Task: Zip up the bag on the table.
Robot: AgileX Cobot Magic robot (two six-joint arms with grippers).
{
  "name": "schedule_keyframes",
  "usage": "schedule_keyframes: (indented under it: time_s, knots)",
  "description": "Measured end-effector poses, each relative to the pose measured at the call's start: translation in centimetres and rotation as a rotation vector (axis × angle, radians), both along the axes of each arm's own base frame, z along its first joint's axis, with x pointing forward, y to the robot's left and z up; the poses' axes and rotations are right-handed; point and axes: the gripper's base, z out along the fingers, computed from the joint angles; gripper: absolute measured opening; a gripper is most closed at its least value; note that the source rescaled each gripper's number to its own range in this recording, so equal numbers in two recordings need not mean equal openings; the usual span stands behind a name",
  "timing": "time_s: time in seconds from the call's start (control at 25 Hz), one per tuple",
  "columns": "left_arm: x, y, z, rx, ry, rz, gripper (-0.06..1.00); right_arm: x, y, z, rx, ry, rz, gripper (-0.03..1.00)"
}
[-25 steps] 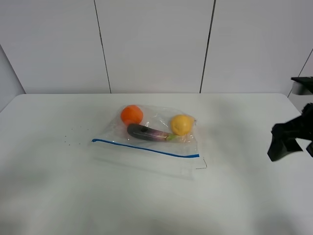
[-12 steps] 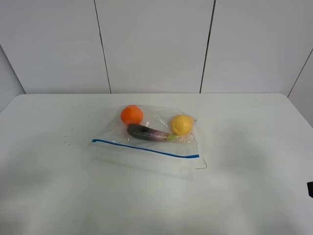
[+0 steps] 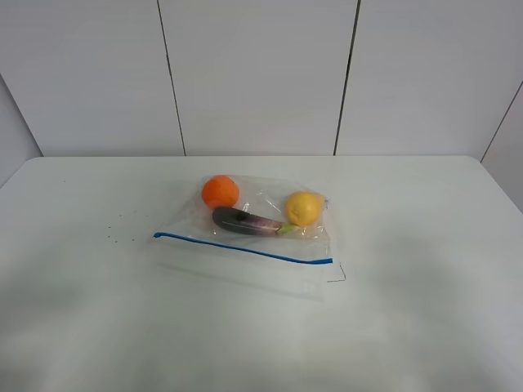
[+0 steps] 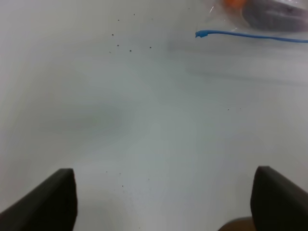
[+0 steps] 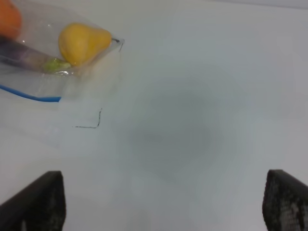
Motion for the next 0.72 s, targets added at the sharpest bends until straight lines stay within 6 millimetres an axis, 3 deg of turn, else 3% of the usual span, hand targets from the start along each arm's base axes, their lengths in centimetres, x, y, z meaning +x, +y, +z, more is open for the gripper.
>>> schedule_keyframes:
  time_s: [0.72]
  knots:
    - [0.0,0.0,0.0,-0.001,0.0,0.0,1.0,-1.1,0.0,0.1,0.012,-0.078,-0.044,0.94]
